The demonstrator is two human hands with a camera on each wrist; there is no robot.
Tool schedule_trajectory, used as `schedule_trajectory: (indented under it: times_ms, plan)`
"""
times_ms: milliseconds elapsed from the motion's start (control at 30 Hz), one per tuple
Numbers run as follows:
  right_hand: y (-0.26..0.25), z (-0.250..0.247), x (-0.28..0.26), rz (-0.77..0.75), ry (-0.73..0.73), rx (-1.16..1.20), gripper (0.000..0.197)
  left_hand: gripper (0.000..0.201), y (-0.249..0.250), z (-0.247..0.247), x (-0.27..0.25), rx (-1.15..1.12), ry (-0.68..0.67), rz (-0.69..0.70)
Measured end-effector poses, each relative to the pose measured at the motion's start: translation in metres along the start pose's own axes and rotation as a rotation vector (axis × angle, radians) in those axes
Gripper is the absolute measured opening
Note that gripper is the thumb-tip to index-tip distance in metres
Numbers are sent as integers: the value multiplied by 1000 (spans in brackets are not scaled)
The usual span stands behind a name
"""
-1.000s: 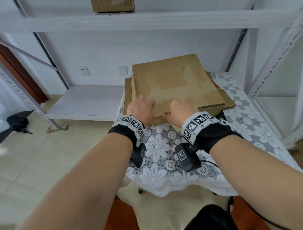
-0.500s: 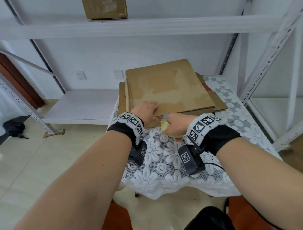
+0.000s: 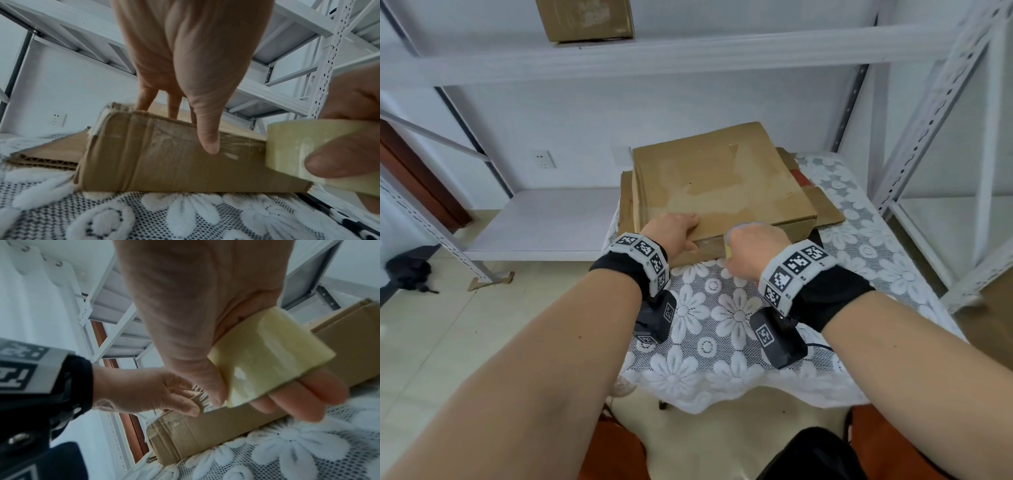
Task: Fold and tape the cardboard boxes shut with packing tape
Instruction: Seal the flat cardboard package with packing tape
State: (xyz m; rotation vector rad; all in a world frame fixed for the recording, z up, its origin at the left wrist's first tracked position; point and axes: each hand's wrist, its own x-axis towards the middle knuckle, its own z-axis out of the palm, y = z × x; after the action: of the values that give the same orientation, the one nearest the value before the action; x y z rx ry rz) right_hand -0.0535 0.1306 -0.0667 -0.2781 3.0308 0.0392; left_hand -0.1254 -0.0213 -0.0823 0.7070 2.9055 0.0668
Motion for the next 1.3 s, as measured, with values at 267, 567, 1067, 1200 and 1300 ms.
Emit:
schedule_trajectory:
  times_ms: [267,567,1067,1200,1300]
  plan:
    - [23,0,-3,125,38,-12,23,54,-1,2,1,-35,11,-14]
    - [29,-12,-15,40,-1,-42,6,61,1,0,0,-28,13,-24]
    - [49,-4,-14,118,171,-154,32,64,2,2,2,-60,43,-54]
    - [46,-5,-16,127,160,-195,27,71,5,1,2,-73,37,-41]
    - [43,-3,-16,144,139,-229,31,63,8,-3,2,-43,27,-18]
